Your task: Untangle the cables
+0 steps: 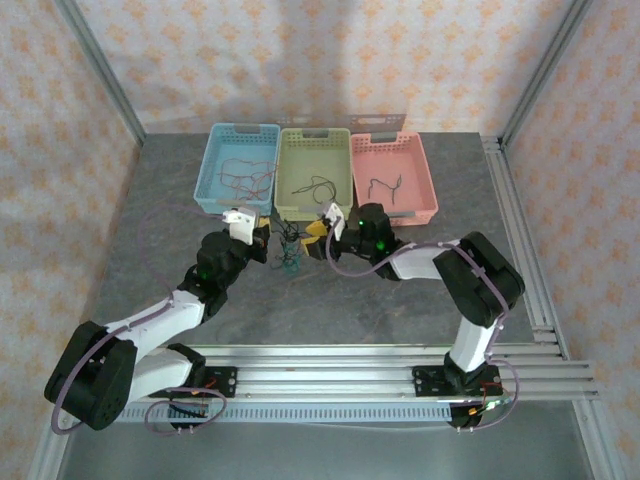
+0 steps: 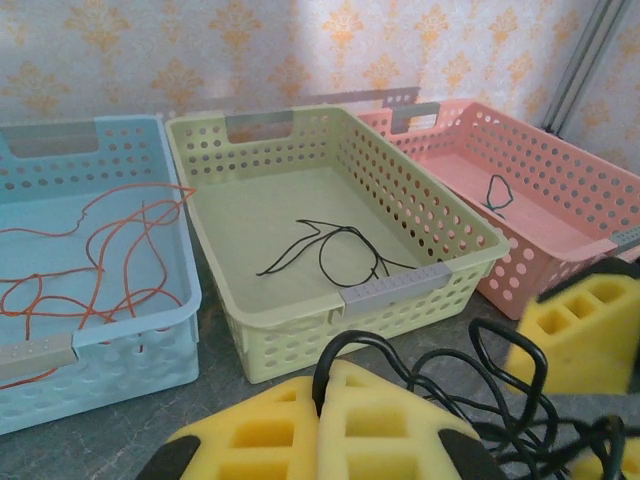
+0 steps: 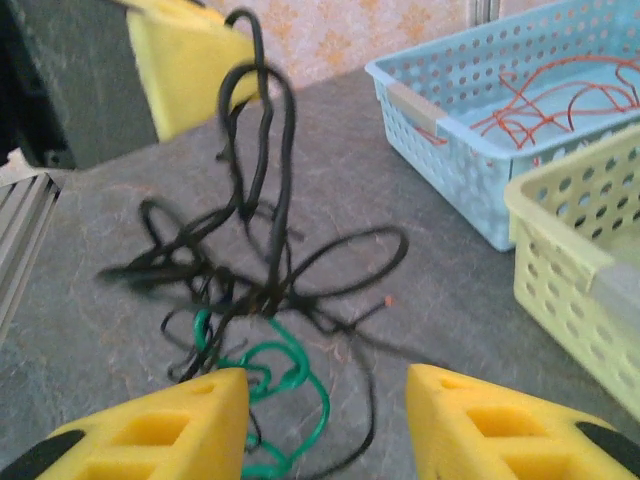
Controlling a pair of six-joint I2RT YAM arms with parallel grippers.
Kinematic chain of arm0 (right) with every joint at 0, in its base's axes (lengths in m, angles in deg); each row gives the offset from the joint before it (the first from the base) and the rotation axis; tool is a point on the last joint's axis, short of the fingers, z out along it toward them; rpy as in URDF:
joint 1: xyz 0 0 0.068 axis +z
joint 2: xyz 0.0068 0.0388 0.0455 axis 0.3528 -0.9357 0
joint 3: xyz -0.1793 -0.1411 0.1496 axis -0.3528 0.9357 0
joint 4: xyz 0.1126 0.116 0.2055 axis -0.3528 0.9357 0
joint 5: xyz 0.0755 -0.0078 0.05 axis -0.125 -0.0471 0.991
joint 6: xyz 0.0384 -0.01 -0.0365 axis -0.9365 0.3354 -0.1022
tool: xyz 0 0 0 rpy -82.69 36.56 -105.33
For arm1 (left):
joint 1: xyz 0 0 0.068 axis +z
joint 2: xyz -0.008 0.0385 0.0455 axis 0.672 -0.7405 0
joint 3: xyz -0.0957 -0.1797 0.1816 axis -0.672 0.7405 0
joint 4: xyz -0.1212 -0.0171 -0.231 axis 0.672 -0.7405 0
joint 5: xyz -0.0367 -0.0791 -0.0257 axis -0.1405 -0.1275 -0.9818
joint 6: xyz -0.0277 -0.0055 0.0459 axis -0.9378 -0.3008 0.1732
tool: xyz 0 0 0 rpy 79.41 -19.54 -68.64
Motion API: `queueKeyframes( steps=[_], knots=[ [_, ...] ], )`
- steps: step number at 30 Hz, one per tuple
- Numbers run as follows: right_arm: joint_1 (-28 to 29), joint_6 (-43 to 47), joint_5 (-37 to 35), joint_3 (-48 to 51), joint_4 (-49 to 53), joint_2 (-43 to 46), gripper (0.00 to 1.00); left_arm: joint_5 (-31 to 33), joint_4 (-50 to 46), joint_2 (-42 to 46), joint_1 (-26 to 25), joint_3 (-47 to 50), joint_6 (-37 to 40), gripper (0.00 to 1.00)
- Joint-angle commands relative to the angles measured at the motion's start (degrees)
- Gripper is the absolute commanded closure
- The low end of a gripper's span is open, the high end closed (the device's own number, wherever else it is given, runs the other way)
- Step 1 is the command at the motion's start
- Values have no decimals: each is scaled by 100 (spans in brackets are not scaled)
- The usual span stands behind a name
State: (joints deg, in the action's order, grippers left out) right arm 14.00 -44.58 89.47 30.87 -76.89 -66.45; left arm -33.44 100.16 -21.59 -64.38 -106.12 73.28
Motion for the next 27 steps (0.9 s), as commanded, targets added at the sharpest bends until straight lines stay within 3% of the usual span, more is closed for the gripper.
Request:
queueKeyframes(
  steps=[1, 8, 10, 17, 27],
  knots=[
    [-28, 146, 31, 321, -446, 393, 52, 85, 63, 9, -65, -210, 111, 100],
    [-33, -673, 76, 271, -1400, 336, 55, -121, 179, -27, -112, -184, 179, 100],
    [-31, -943, -109, 60, -1073, 556, 56, -123, 185, -53, -137, -189, 218, 100],
    [70, -359, -487, -270, 383, 875, 55, -103, 142, -53, -167, -202, 244, 100],
    [7, -215, -5, 26, -107, 163, 49, -95, 151, -44, -167, -193, 235, 100]
  ],
)
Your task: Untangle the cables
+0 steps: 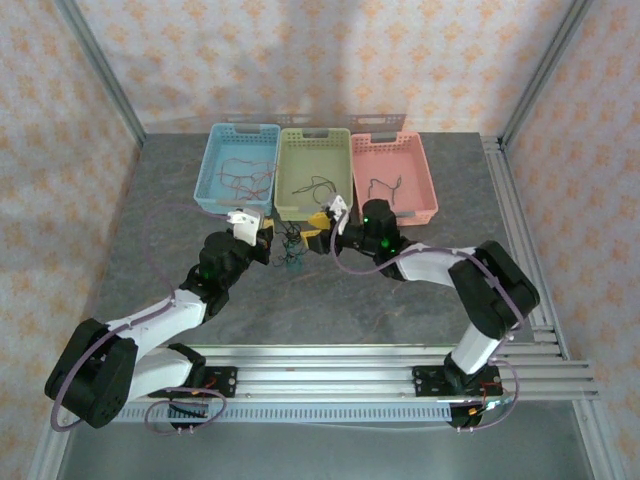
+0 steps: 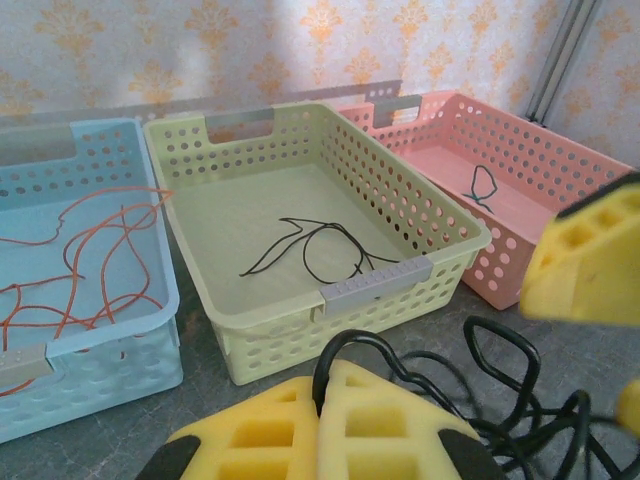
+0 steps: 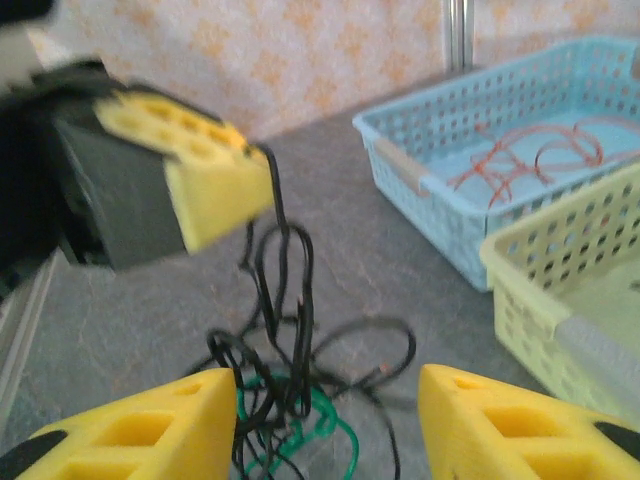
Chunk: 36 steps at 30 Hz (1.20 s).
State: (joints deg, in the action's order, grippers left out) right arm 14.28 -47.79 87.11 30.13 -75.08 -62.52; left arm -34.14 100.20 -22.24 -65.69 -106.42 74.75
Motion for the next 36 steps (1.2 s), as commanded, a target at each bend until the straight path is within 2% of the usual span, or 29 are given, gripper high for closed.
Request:
queueKeyframes(
  steps=[1, 12, 15, 20, 26, 32, 36],
  knots=[
    [-22, 90, 323, 58, -305, -307, 49, -22, 156, 22, -36, -162, 87, 100],
    [5, 230, 379, -25, -318, -613, 52, -13, 151, 13, -40, -172, 80, 100],
    [13, -81, 471, -50, -805, -782, 52, -24, 147, 8, -38, -172, 82, 100],
    [31, -765, 689, 113, -2278, -1162, 51, -25, 141, 12, -42, -171, 77, 100],
    [76, -1127, 499, -3, -2663, -1343, 51, -28, 147, 4, -42, -178, 69, 100],
    [83, -1273, 326, -239, -2562, -1658, 49, -21, 152, -5, -49, -190, 74, 100],
    [133, -777, 71, -412, -1635, -1672, 50, -18, 159, 1, -52, -180, 70, 100]
  ],
)
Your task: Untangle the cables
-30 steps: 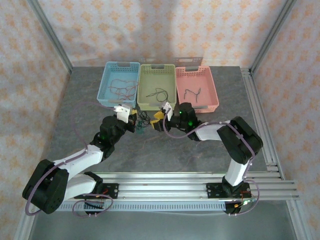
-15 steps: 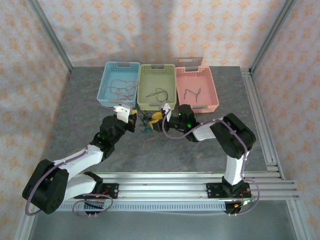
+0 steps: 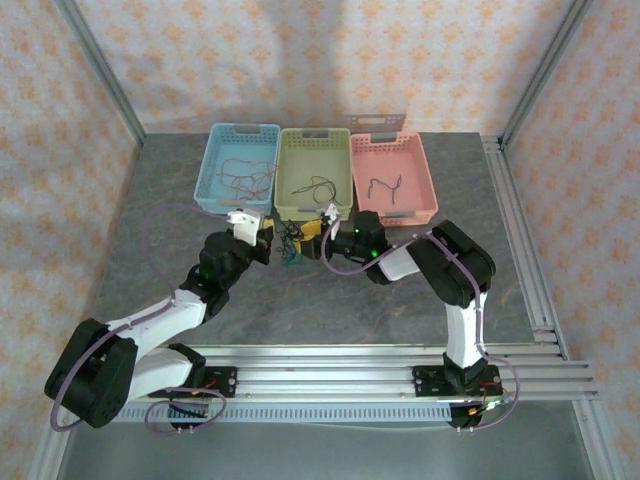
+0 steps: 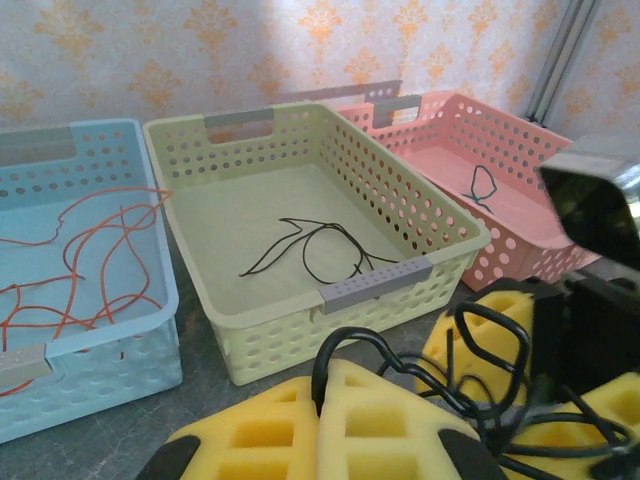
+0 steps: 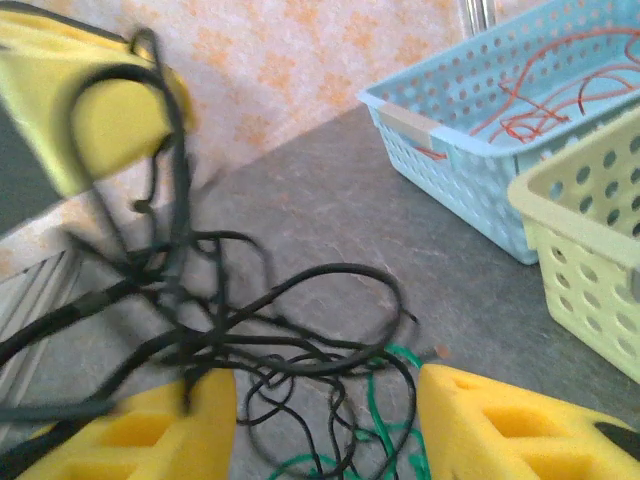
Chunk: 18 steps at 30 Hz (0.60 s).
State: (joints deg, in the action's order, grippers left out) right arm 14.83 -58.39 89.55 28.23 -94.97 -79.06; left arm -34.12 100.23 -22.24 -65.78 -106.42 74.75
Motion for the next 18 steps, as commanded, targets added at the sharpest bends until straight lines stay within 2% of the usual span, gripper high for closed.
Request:
queueKeyframes(
  steps=[1, 6, 11, 14, 17, 18],
  knots=[
    [81, 317, -178, -256, 518, -15, 52, -18, 155, 12, -42, -178, 68, 100],
    [84, 189, -223, -304, 445, -130, 68, 10, 183, 45, -38, -154, 66, 100],
    [82, 128, -515, -356, 628, -132, 66, 3, 228, 72, -33, -119, 56, 100],
    [97, 51, -333, -457, 745, -228, 68, 21, 231, 83, -42, -110, 60, 100],
    [109, 41, -287, -485, 816, -236, 80, 44, 241, 109, -40, -92, 53, 100],
    [108, 72, -312, -462, 817, -211, 86, 52, 250, 118, -37, -83, 45, 100]
  ],
)
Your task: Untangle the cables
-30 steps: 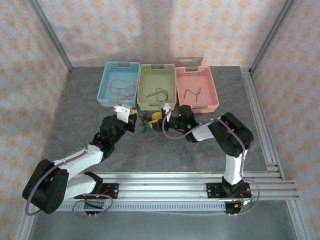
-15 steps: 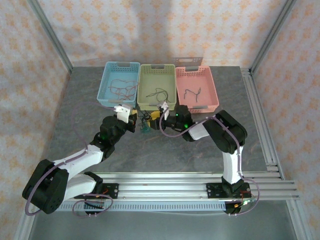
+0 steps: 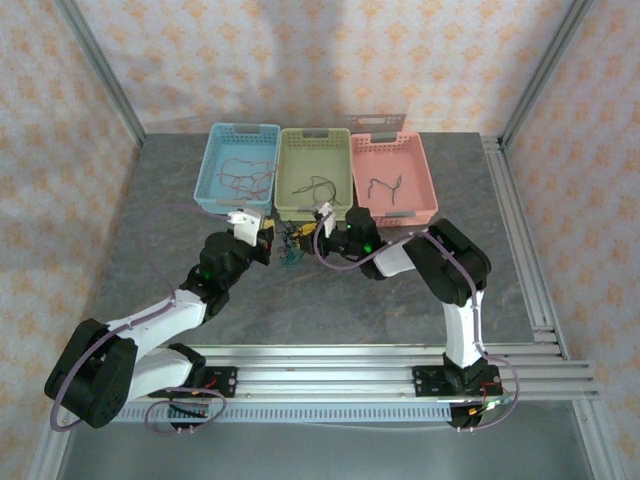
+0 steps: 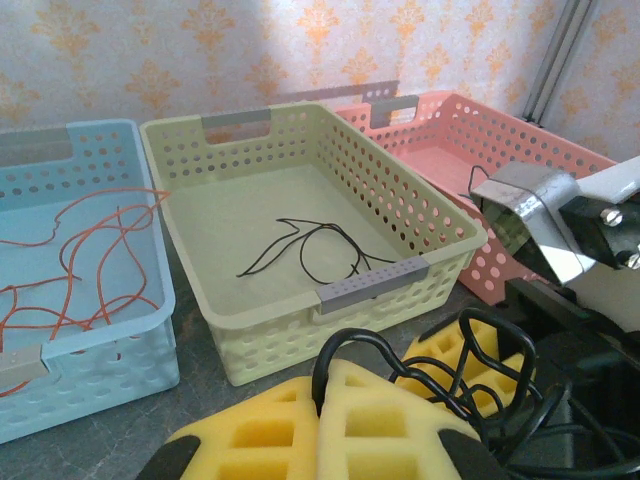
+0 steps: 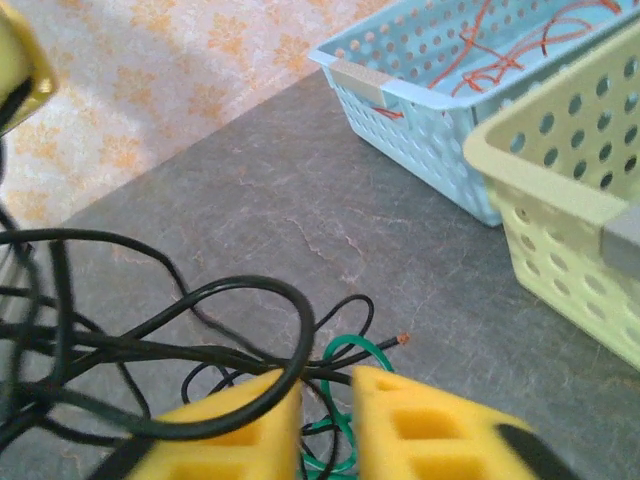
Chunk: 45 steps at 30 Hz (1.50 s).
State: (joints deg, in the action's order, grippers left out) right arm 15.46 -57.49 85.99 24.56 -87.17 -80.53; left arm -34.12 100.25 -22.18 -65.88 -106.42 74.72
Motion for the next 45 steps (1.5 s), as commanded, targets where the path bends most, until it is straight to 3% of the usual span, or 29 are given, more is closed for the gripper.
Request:
queueKeyframes(
  steps=[1, 2, 7, 11, 14, 18, 20, 29, 33, 38, 45],
  knots=[
    [36, 2, -11, -60, 26, -15, 94, 61, 248, 116, -28, -83, 50, 100],
    [28, 34, -83, -10, 25, 35, 100, 88, 238, 113, -30, -84, 49, 100],
    [-134, 72, -524, 505, -361, 442, 100, 244, 258, 172, -23, -48, 36, 100],
    [-325, 127, -1345, 1092, -729, 939, 100, 522, 221, 250, -16, -13, 27, 100],
    [-500, 206, -2241, 1590, -1039, 1379, 100, 835, 185, 338, -20, 26, 10, 100],
    [-790, 144, -4141, 2289, -1487, 1979, 100, 1686, -13, 442, -11, 30, -8, 100],
    [-1082, -52, -4734, 2631, -1781, 2238, 100, 2006, 10, 556, 32, 110, -37, 100],
    [-1863, -690, -6490, 3525, -2415, 2786, 100, 3496, -364, 1011, 425, 306, -478, 100],
    [-2025, -899, -6656, 3665, -2450, 2908, 100, 3886, -584, 1335, 782, 492, -936, 100],
    [-2163, -918, -7229, 3855, -2543, 3108, 100, 4277, -773, 1420, 841, 497, -1036, 100],
    [-2258, -976, -6339, 3815, -2503, 3400, 100, 4175, -834, 1368, 873, 446, -1054, 100]
  ],
)
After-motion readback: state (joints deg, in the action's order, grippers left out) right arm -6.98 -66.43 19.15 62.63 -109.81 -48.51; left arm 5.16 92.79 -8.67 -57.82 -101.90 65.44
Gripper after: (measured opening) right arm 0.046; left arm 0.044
